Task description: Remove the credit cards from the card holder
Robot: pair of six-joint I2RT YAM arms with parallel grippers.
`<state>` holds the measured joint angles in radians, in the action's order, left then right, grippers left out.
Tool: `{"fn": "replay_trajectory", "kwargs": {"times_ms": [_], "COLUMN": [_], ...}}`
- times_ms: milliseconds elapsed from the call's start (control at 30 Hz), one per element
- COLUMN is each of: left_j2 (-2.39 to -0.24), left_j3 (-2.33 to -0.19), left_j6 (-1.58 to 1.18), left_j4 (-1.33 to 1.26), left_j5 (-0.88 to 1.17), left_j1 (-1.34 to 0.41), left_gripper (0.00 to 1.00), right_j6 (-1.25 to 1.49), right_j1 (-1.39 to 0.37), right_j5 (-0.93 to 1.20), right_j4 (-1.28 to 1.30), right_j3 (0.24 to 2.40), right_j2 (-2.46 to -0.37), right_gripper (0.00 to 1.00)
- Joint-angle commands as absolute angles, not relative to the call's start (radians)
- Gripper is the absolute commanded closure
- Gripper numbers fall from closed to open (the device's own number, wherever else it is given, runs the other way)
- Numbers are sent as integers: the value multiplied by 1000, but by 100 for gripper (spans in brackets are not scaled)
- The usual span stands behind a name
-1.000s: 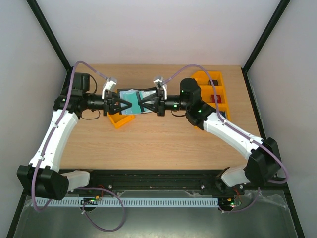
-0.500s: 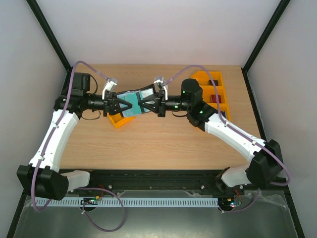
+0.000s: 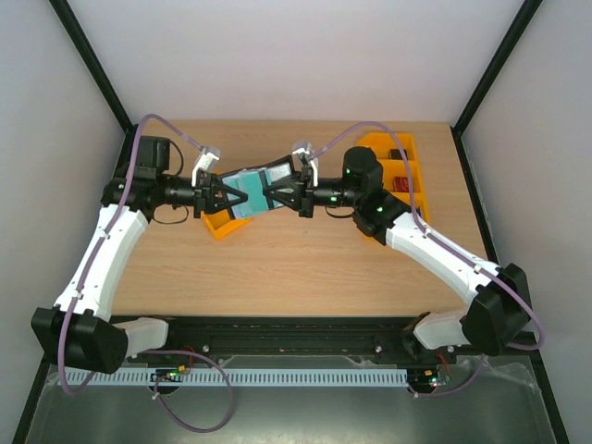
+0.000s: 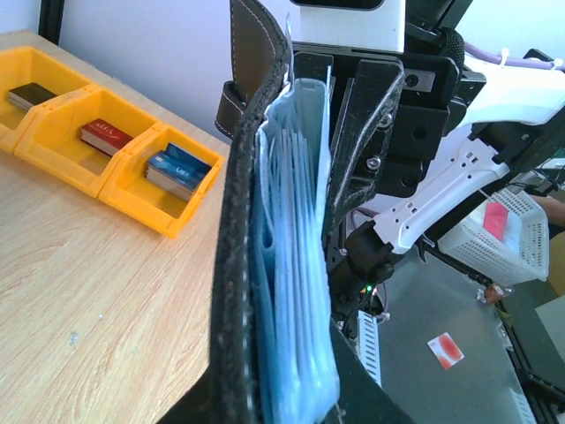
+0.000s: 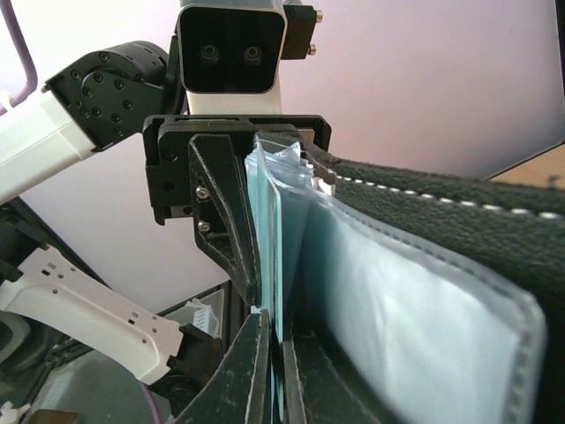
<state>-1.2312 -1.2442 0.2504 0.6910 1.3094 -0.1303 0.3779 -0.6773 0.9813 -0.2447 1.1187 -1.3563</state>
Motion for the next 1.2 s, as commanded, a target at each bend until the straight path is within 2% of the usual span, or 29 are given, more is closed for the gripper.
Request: {"fn": "replay_trajectory", "kwargs": {"times_ms": [0,100,167,333,400,567,833,967,1167], "left_j2": [-1224,-1226,-1226,-1226,-1226,-1225,-1225,-1223,-1217], "left_j3": [-1264,-1264,-1263,-1264,-1264,-1262,-1242,-1238,-1200], "left_j6": [258,258,258,258,258,248,173,132,6], "left_j4": [685,684,684,687,684,677,610,580,474], "left_j5": [1316,1322,1322,1322,1320,1306,1266,1229,1119], "left_j1": [-132,-131,-132,-132,-132,-132,-127,-121,-93], "left_gripper": [98,98,98,98,98,98,98,98,98], "right_j6": [355,357,360,367,379,389,446,403,273], "right_j1": [-656,-646,-646,-646,-646,-638,-515,-462,-411], "right_j5": [991,1002,1006,1017,1031,1025,938,871,699], "right_j4": [-243,-242,-245,-253,-272,-288,-295,-207,68], "right_j3": [1105,1087,1078,1066,1065,1060,979,975,1058], "right_j2": [-1331,-1329,-1327,-1324,-1329,-1323,-1263,-1216,-1154], "right_gripper": [92,85,85,91,98,98,98,98,98]}}
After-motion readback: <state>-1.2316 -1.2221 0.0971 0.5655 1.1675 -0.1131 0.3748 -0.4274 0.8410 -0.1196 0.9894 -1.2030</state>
